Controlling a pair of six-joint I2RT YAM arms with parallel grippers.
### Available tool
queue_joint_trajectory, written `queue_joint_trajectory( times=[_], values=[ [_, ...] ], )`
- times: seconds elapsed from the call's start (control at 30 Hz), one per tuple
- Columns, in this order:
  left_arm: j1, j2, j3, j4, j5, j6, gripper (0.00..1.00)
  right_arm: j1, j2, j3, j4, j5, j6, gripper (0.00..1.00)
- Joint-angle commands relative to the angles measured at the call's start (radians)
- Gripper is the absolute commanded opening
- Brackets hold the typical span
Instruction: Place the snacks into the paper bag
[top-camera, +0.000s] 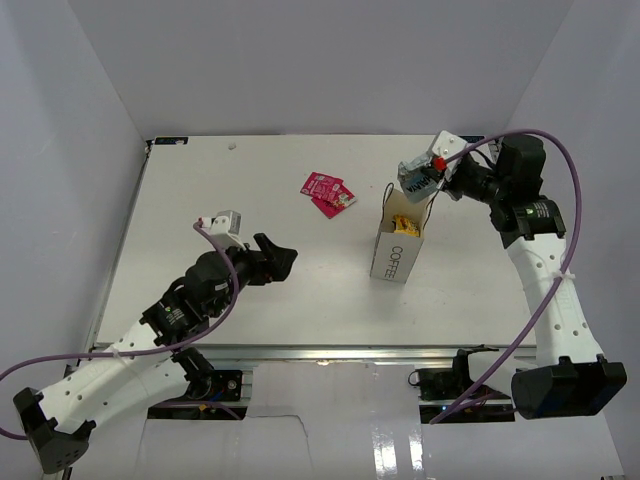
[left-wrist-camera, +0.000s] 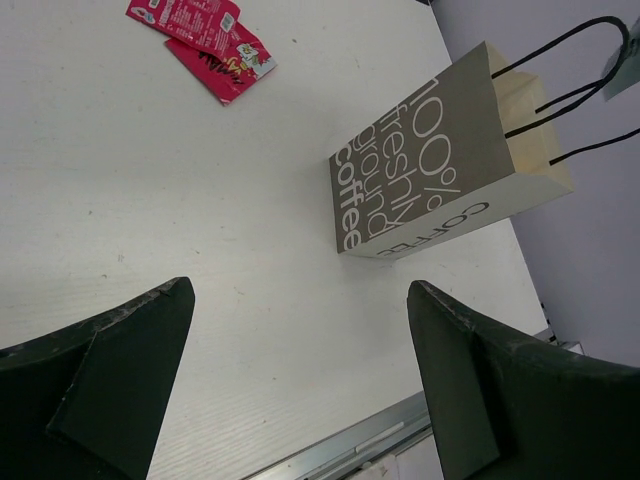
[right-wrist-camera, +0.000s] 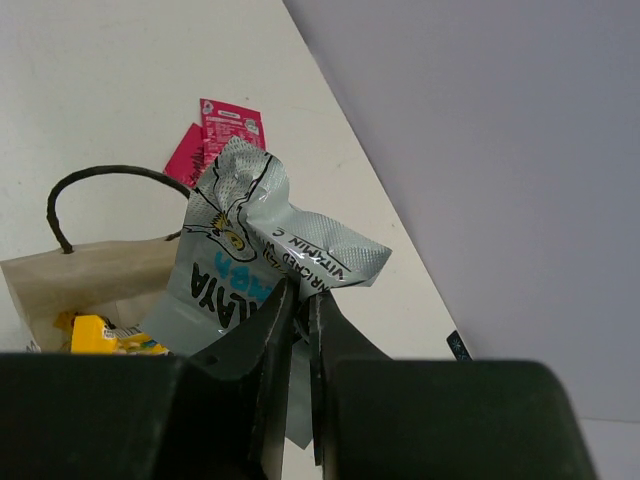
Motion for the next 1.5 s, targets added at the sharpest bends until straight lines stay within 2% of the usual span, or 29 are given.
queue_joint_trajectory(
  times=[0.0,0.47,0.57,0.6,0.63,0.73,0.9,0.93,1.03,1.13,1.17,1.2,1.27,1.33,1.47],
  values=[
    [0.003,-0.002,0.0,0.055,0.02,0.01,0.98,0.0,-0.004,-0.025,0.023,-0.059,-0.099,0.08],
    [0.003,0.042,0.008,0.076,0.031,0.01,0.98,0.026,0.014,-0.117,-0.031,-0.167,-0.252,0.15],
    [0.003,0.074,0.029,0.072,0.004,0.001,0.98,0.026,0.012,-0.129,-0.038,-0.163,-0.263,0.22],
    [0.003,0.087,0.035,0.065,-0.027,-0.01,0.98,0.026,0.012,-0.132,-0.04,-0.162,-0.269,0.29],
    [0.003,0.119,0.052,0.061,-0.044,-0.048,0.98,0.026,0.009,-0.137,-0.045,-0.162,-0.269,0.32],
    [0.018,0.178,0.064,0.094,-0.046,-0.123,0.98,0.026,0.009,-0.138,-0.046,-0.159,-0.269,0.36],
    [0.144,0.399,0.165,0.143,0.104,-0.223,0.98,0.026,0.005,-0.121,-0.045,-0.151,-0.249,0.4],
    [0.167,0.435,0.184,0.151,0.173,-0.238,0.98,0.026,0.005,-0.115,-0.042,-0.145,-0.223,0.4],
    [0.259,0.577,0.268,0.173,0.252,-0.313,0.97,0.026,0.008,-0.045,-0.026,-0.118,-0.128,0.43],
    [0.297,0.743,0.394,0.154,0.246,-0.39,0.97,0.019,0.023,0.024,-0.019,-0.059,0.003,0.57],
    [0.305,0.789,0.432,0.141,0.241,-0.415,0.97,0.014,0.028,0.067,-0.019,-0.044,0.042,0.75],
    [0.316,0.882,0.508,0.115,0.246,-0.447,0.97,-0.001,0.04,0.087,-0.023,-0.024,0.079,0.82],
    [0.337,0.968,0.575,0.11,0.267,-0.47,0.98,-0.027,0.046,0.127,-0.023,-0.016,0.177,0.95],
    [0.358,1.089,0.668,0.11,0.275,-0.514,0.98,-0.076,0.051,0.136,-0.023,-0.022,0.232,0.98],
    [0.388,1.267,0.788,0.15,0.324,-0.606,0.97,-0.194,0.045,0.097,-0.025,-0.112,0.358,0.95]
  ],
)
